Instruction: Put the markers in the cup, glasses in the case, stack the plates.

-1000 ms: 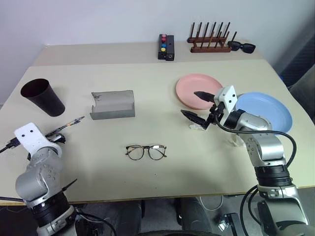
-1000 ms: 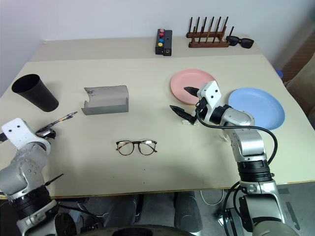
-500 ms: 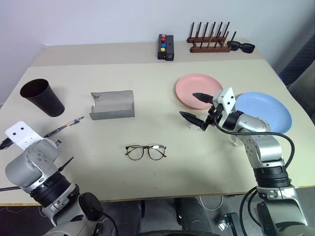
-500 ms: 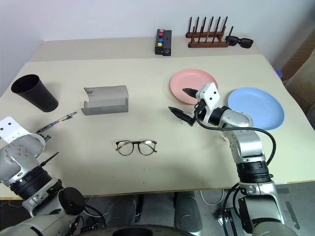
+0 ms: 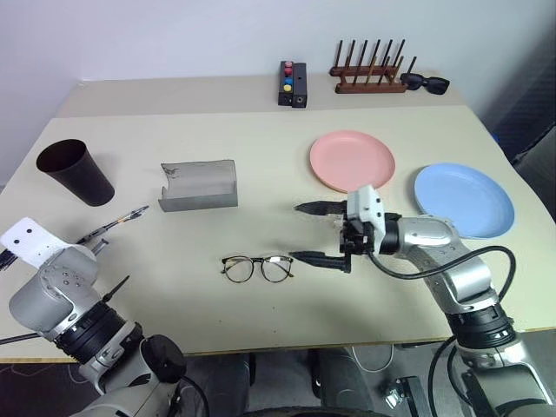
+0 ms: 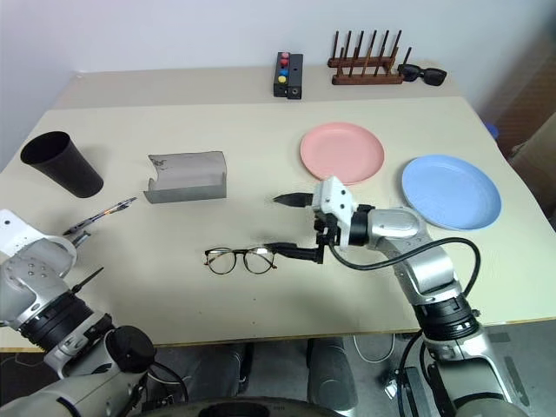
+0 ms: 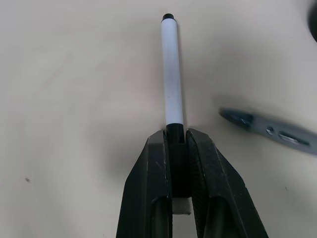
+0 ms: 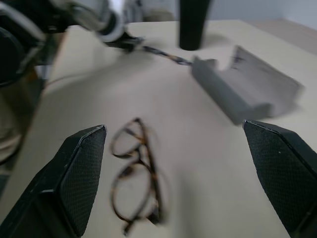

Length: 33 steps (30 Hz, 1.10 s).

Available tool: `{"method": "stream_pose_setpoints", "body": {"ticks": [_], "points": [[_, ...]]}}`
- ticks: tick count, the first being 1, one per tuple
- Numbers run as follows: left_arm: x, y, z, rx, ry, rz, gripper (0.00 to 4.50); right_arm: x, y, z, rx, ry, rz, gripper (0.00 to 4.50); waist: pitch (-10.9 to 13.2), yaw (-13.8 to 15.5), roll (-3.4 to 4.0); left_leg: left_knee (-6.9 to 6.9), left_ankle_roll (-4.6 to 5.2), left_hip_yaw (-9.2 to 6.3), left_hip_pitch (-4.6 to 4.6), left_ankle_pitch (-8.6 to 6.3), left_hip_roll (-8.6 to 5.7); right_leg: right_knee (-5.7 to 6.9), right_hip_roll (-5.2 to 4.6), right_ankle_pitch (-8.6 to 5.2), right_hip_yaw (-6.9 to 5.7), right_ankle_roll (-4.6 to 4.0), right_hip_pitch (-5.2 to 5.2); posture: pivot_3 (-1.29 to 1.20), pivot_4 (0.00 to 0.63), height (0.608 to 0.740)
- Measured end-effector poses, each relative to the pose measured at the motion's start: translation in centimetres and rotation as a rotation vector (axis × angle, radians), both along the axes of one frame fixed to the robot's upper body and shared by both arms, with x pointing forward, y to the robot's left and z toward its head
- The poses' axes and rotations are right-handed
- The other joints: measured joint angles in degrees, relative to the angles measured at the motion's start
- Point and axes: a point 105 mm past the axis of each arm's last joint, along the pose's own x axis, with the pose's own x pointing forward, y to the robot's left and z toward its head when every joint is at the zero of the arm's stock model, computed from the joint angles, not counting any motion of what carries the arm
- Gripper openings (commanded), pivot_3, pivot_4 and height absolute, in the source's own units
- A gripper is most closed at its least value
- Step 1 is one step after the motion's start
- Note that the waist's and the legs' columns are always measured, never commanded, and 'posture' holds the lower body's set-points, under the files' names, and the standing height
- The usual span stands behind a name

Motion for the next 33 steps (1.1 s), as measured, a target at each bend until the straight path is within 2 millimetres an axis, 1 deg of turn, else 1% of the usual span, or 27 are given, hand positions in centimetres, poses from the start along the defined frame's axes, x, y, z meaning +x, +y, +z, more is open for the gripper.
{"method": "stream_pose_setpoints", "body": {"ticks": [3,5,7,9,11,12,14,16,17,21,23,25,26,28,31,33], "points": [[0.1,0.6,0.8,0.047,-0.048,0.026,0.02,-0.1,1.5,0.9,0.019,-0.039,0.053,4.50,0.00,0.20,-0.04,0.02,-0.03,-0.03,-0.05,0.02,-0.01,-0.01,0.00,0.01,-0.01,-0.01,-0.01,0.00,0.150,0.734],[0.1,0.8,1.4,0.092,-0.070,0.026,0.02,-0.1,1.9,1.2,0.021,-0.062,0.062,4.50,-0.05,0.45,-0.15,0.02,-0.04,-0.05,-0.08,0.02,-0.01,-0.06,0.00,0.01,-0.02,0.00,0.00,0.00,0.150,0.734],[-0.2,1.6,2.5,0.177,-0.113,0.034,0.02,0.1,2.1,1.0,0.022,-0.061,0.062,4.50,-0.04,0.36,-0.21,0.00,-0.04,-0.05,-0.10,0.02,-0.02,-0.08,-0.01,0.01,-0.02,0.00,-0.02,0.00,0.150,0.734],[-0.5,2.5,4.6,0.311,-0.179,0.027,0.02,0.3,2.0,0.7,0.014,-0.057,0.052,4.50,-0.03,0.35,-0.22,-0.01,-0.05,-0.05,-0.12,0.02,-0.01,-0.07,0.00,0.02,-0.02,-0.02,-0.07,0.00,0.150,0.734],[-0.3,2.7,7.8,0.450,-0.310,-0.008,0.02,0.5,1.9,0.5,0.012,-0.051,0.044,4.50,-0.03,0.41,-0.22,-0.01,-0.06,-0.05,-0.13,0.03,-0.01,-0.06,-0.01,0.02,-0.02,-0.04,-0.07,0.00,0.150,0.734],[0.0,2.4,9.5,0.522,-0.379,-0.043,0.02,0.5,2.0,0.5,0.016,-0.051,0.044,4.50,-0.03,0.49,-0.22,0.00,-0.07,-0.05,-0.13,0.03,-0.01,-0.07,-0.01,0.02,-0.02,-0.04,-0.06,0.00,0.150,0.734],[0.6,1.5,12.2,0.642,-0.465,-0.132,0.02,0.6,2.0,0.5,0.019,-0.054,0.041,4.50,-0.03,0.50,-0.22,0.00,-0.07,-0.05,-0.13,0.03,-0.01,-0.07,-0.01,0.01,-0.02,-0.06,-0.05,0.00,0.150,0.734],[1.3,0.5,13.9,0.731,-0.511,-0.217,0.02,0.6,2.2,0.6,0.026,-0.058,0.038,4.50,-0.03,0.42,-0.22,-0.01,-0.06,-0.04,-0.12,0.03,-0.01,-0.07,-0.01,0.01,-0.01,-0.06,-0.05,0.00,0.150,0.734],[1.9,0.0,14.4,0.758,-0.521,-0.257,0.02,0.6,2.3,0.6,0.034,-0.060,0.038,4.50,-0.03,0.39,-0.21,-0.01,-0.06,-0.04,-0.11,0.03,-0.01,-0.06,-0.01,0.01,-0.01,-0.05,-0.05,0.00,0.150,0.734],[3.6,-1.0,15.1,0.776,-0.566,-0.328,0.02,0.7,2.5,0.8,0.048,-0.064,0.035,4.50,-0.03,0.32,-0.21,-0.01,-0.05,-0.05,-0.12,0.03,-0.01,-0.06,0.00,0.02,-0.02,-0.04,-0.06,0.00,0.150,0.734],[4.6,-1.2,16.0,0.802,-0.593,-0.352,0.02,0.7,2.5,0.7,0.049,-0.065,0.027,4.50,-0.03,0.32,-0.21,-0.01,-0.05,-0.07,-0.13,0.03,-0.01,-0.05,0.01,0.02,-0.04,-0.03,-0.07,0.00,0.150,0.734],[5.2,-1.1,17.0,0.831,-0.618,-0.355,0.02,0.8,2.6,0.8,0.052,-0.066,0.025,4.50,-0.03,0.22,-0.21,-0.02,-0.05,-0.05,-0.12,0.03,-0.01,-0.06,0.00,0.02,-0.03,-0.03,-0.07,0.00,0.150,0.734],[5.5,-1.1,17.2,0.845,-0.619,-0.360,0.02,0.8,2.6,0.8,0.052,-0.067,0.022,4.50,-0.03,0.20,-0.21,-0.02,-0.05,-0.05,-0.12,0.03,-0.01,-0.06,0.00,0.02,-0.03,-0.02,-0.07,0.00,0.150,0.734],[6.5,-0.9,16.7,0.849,-0.609,-0.365,0.02,0.8,2.7,0.8,0.056,-0.068,0.016,4.50,-0.03,0.26,-0.21,-0.03,-0.05,-0.06,-0.12,0.03,-0.01,-0.04,0.00,0.02,-0.03,-0.02,-0.08,0.00,0.150,0.734],[7.8,-0.1,15.2,0.822,-0.580,-0.360,0.02,0.9,2.9,1.0,0.076,-0.067,0.011,4.50,-0.03,0.21,-0.21,-0.03,-0.04,-0.06,-0.12,0.04,-0.01,-0.04,0.01,0.03,-0.04,-0.02,-0.09,0.00,0.150,0.734],[8.4,0.3,14.4,0.820,-0.565,-0.361,0.02,1.0,3.3,1.5,0.108,-0.068,0.010,4.50,-0.03,0.18,-0.21,-0.03,-0.04,-0.06,-0.12,0.03,-0.01,-0.04,0.01,0.03,-0.03,-0.01,-0.09,0.00,0.150,0.734]]}}
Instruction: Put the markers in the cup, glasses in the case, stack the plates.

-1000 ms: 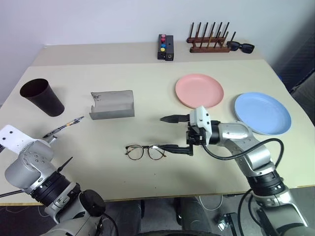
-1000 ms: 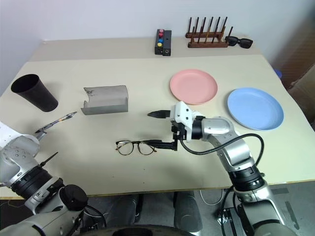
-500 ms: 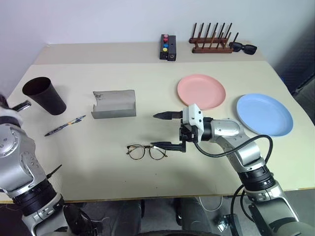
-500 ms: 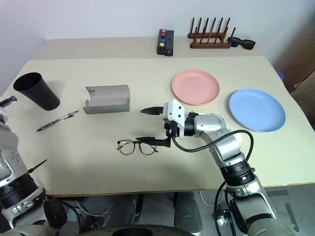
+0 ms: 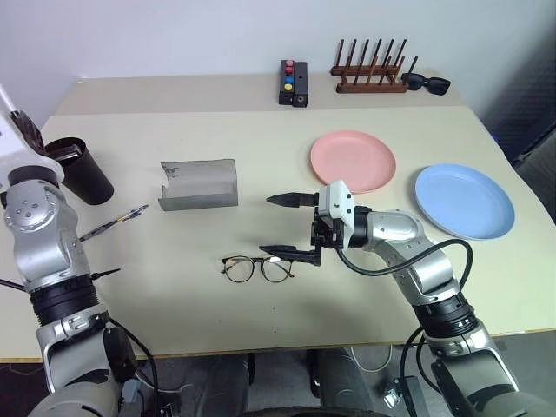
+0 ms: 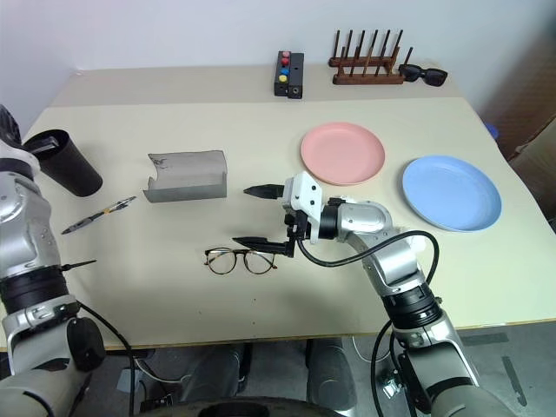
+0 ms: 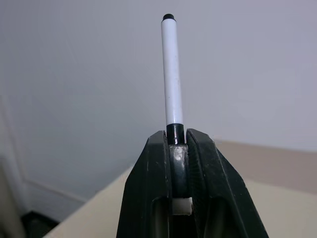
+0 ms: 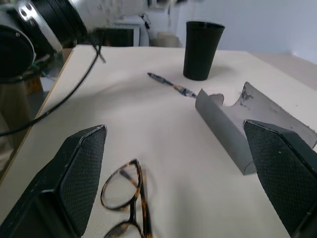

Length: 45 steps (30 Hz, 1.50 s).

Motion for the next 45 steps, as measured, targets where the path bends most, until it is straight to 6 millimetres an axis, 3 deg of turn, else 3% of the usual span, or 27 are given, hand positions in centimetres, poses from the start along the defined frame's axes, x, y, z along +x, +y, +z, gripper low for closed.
{"method": "stream_pose_setpoints", "body": {"ticks": [13,26,45], "points": [[1.0,1.4,-2.2,-0.012,0.016,0.025,0.02,0.4,0.3,0.9,0.045,-0.008,-0.026,4.50,0.00,0.07,0.00,0.00,0.00,-0.01,-0.01,0.00,0.00,0.01,0.00,0.02,0.00,0.03,-0.01,0.00,0.150,0.734],[1.3,1.1,-3.1,-0.021,0.036,0.010,0.02,0.3,1.9,2.6,0.185,0.068,0.003,4.50,0.00,0.00,0.00,-0.01,0.00,-0.02,-0.01,0.00,0.00,0.05,0.00,0.02,0.00,0.03,-0.04,0.00,0.150,0.734],[1.7,0.5,-4.0,-0.034,0.056,-0.004,0.02,0.6,1.9,2.7,0.214,0.088,-0.029,4.50,0.00,-0.02,0.00,-0.02,0.00,-0.02,-0.01,0.00,0.00,0.07,0.00,0.02,0.00,0.03,-0.07,0.00,0.150,0.734]]}}
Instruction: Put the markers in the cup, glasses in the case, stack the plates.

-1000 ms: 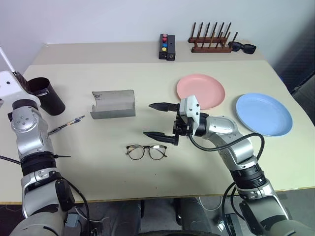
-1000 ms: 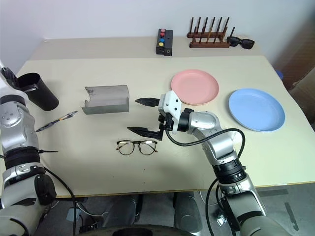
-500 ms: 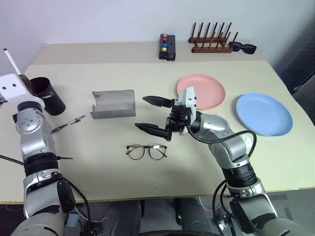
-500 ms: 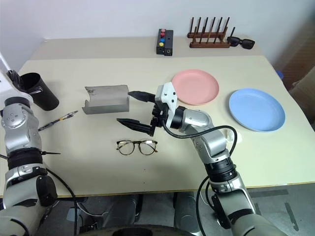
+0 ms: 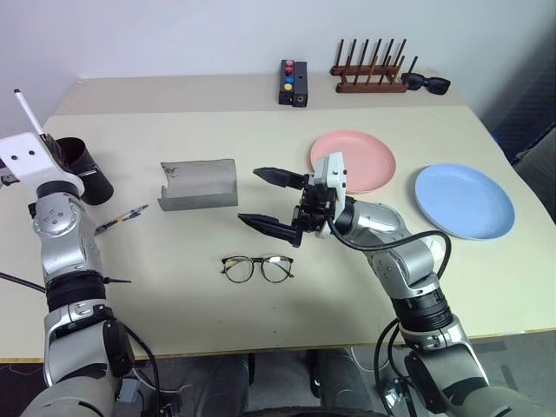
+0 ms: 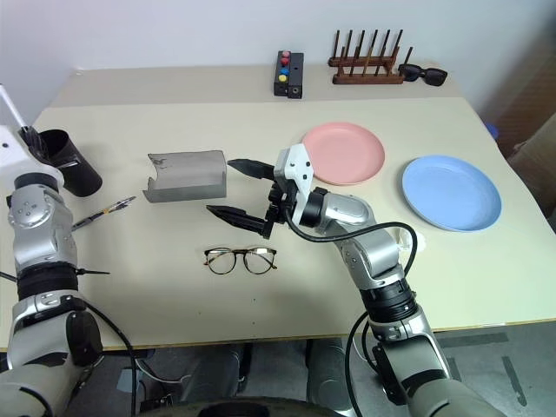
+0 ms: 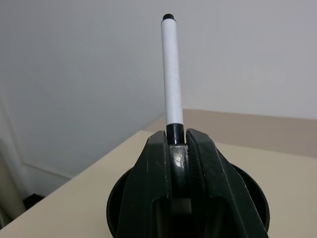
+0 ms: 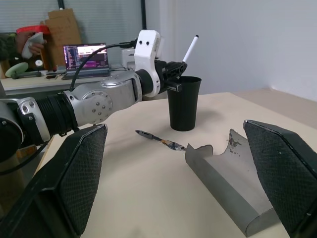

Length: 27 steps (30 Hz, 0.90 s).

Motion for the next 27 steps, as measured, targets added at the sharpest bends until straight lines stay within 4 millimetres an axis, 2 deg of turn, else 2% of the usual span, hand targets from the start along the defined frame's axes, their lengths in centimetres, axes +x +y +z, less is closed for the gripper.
{"method": "stream_pose_setpoints", "body": {"ticks": [10,12,13,27], "points": [[0.13,0.01,-0.53,-0.020,0.018,-0.001,0.02,-0.05,0.03,0.03,0.001,-0.002,0.004,4.50,0.00,0.00,0.00,0.00,0.00,0.00,0.00,0.00,0.00,0.01,0.00,0.00,0.00,0.00,0.00,0.00,0.150,0.734],[0.13,0.01,-0.54,-0.025,0.016,-0.002,0.94,-0.06,0.03,0.03,0.001,-0.003,0.005,4.50,0.00,0.01,0.00,0.00,0.00,0.00,0.00,0.00,0.00,0.01,0.00,0.00,0.00,0.00,0.00,0.00,0.150,0.734],[0.12,0.03,-0.53,-0.027,0.015,-0.002,1.23,-0.06,0.03,0.03,0.001,-0.003,0.005,4.50,0.00,0.00,0.00,0.00,0.00,0.00,0.00,0.00,0.00,0.01,0.00,0.00,0.00,0.00,0.00,0.00,0.150,0.734],[0.11,-0.06,-0.52,-0.040,0.004,-0.002,1.23,-0.07,0.02,0.02,0.000,-0.004,0.006,4.50,0.00,0.01,0.01,0.00,0.00,0.00,0.00,0.00,0.00,0.01,0.00,0.00,0.00,0.00,0.00,0.00,0.150,0.734]]}}
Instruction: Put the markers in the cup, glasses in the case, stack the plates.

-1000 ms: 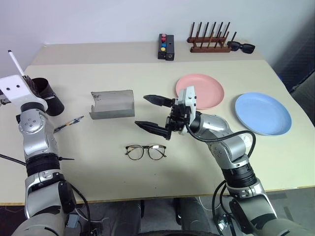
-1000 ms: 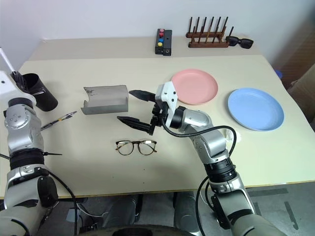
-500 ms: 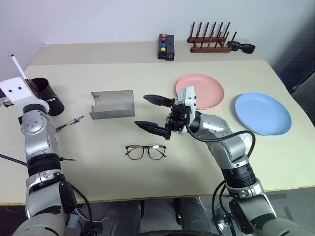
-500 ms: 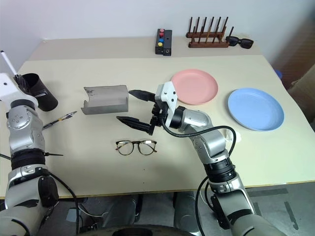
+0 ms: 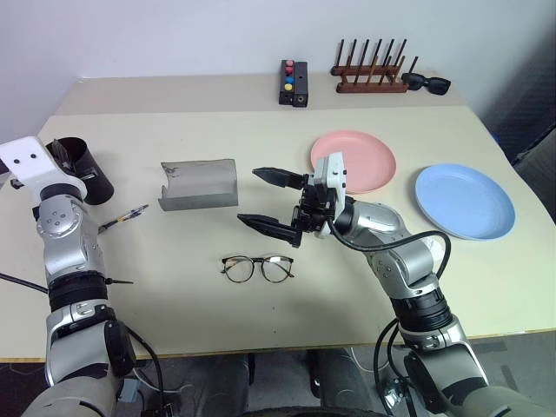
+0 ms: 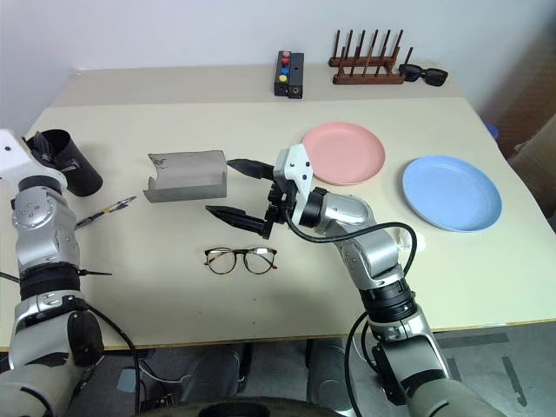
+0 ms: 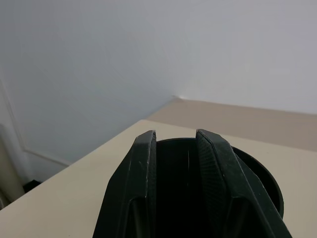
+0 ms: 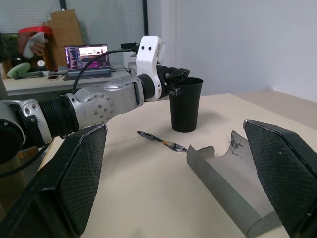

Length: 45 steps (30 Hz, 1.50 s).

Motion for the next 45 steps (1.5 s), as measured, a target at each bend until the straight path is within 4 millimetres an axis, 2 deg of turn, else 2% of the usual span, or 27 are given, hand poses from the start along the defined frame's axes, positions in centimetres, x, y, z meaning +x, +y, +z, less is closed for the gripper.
{"method": "stream_pose_setpoints", "body": {"ticks": [3,8,10,12,15,18,22,25,30,32,35,38,41,45], "points": [[0.0,-0.3,0.5,0.005,-0.020,-0.028,1.23,0.0,0.0,0.0,-0.001,0.000,0.000,4.50,0.00,-0.01,0.00,0.00,0.00,0.00,-0.02,0.00,0.00,0.00,0.00,0.00,0.00,0.00,-0.01,0.00,0.150,0.734],[-0.5,-2.3,3.9,0.121,-0.063,-0.232,1.23,0.1,-0.1,0.0,-0.005,-0.002,-0.005,4.50,0.01,-0.23,0.01,-0.03,0.00,0.02,-0.05,0.00,0.00,-0.01,0.00,0.00,0.01,-0.01,-0.07,0.00,0.150,0.734],[-1.1,-3.5,4.6,0.198,-0.015,-0.368,1.78,0.3,-0.5,0.1,-0.009,-0.007,-0.018,4.50,0.03,-0.45,0.05,-0.08,0.00,0.04,-0.05,0.00,0.02,0.00,0.00,-0.01,0.03,-0.02,-0.10,0.00,0.150,0.734],[-1.7,-4.1,4.4,0.243,0.061,-0.462,2.56,0.4,-0.9,0.2,-0.010,-0.013,-0.031,4.50,0.04,-0.56,0.07,-0.11,0.00,0.04,-0.05,0.00,0.03,0.01,0.01,-0.01,0.03,-0.03,-0.15,0.00,0.150,0.734],[-3.2,-4.1,1.9,0.302,0.310,-0.588,4.04,0.8,-1.4,0.3,-0.015,-0.023,-0.047,4.50,0.06,-1.27,0.11,-0.14,0.01,0.05,-0.08,0.00,0.05,0.06,0.03,-0.03,0.05,-0.04,-0.21,0.00,0.150,0.734],[-4.4,-3.7,-0.7,0.285,0.536,-0.676,4.04,1.2,-2.3,0.3,-0.033,-0.029,-0.072,4.50,0.09,-1.55,0.14,-0.16,0.01,0.05,-0.09,-0.01,0.06,0.08,0.04,-0.04,0.06,-0.06,-0.25,0.00,0.150,0.734],[-5.0,-2.5,-1.9,0.228,0.687,-0.691,4.04,1.2,-2.4,0.3,-0.041,-0.032,-0.068,4.50,0.09,-1.49,0.15,-0.16,0.02,0.04,-0.09,0.00,0.06,0.09,0.04,-0.05,0.05,-0.06,-0.26,0.00,0.150,0.734],[-5.2,-3.1,-3.3,0.252,0.800,-0.759,4.04,1.1,-2.4,0.2,-0.047,-0.033,-0.059,4.50,0.09,-1.49,0.15,-0.19,0.02,0.06,-0.10,0.00,0.06,0.06,0.04,-0.05,0.06,-0.06,-0.27,0.00,0.150,0.734],[-5.9,-4.0,-7.5,0.267,1.001,-0.884,4.04,0.7,-2.4,0.2,-0.066,-0.039,-0.036,4.50,0.09,-1.58,0.16,-0.21,0.02,0.08,-0.14,0.00,0.07,0.12,0.04,-0.04,0.07,-0.07,-0.40,0.00,0.150,0.734],[-5.6,-3.7,-7.5,0.300,1.037,-0.906,4.04,0.6,-2.5,0.2,-0.079,-0.040,-0.030,4.50,0.08,-1.49,0.14,-0.19,0.02,0.07,-0.16,0.00,0.07,0.19,0.05,-0.05,0.06,-0.09,-0.43,0.00,0.150,0.734],[-5.5,-2.2,-7.7,0.300,1.094,-0.887,4.04,0.3,-2.4,0.3,-0.084,-0.047,-0.020,4.50,0.09,-1.48,0.16,-0.19,0.02,0.09,-0.15,0.00,0.07,0.21,0.04,-0.06,0.07,-0.08,-0.44,0.00,0.150,0.734],[-5.1,-1.9,-7.6,0.308,1.108,-0.905,4.04,0.2,-2.5,0.2,-0.088,-0.042,-0.019,4.50,0.09,-1.47,0.15,-0.19,0.02,0.10,-0.15,0.00,0.07,0.22,0.04,-0.06,0.07,-0.08,-0.44,0.00,0.150,0.734],[-4.9,-1.5,-7.6,0.308,1.123,-0.905,3.22,0.2,-2.5,0.0,-0.090,-0.033,-0.022,4.50,0.09,-1.58,0.16,-0.19,0.02,0.11,-0.14,0.00,0.07,0.26,0.04,-0.06,0.07,-0.08,-0.45,0.00,0.150,0.734],[-4.9,-1.5,-7.8,0.292,1.129,-0.921,1.23,0.2,-2.5,-0.1,-0.091,-0.030,-0.025,4.50,0.09,-1.61,0.16,-0.18,0.02,0.10,-0.14,0.00,0.08,0.28,0.04,-0.06,0.07,-0.07,-0.46,0.00,0.150,0.734]]}}
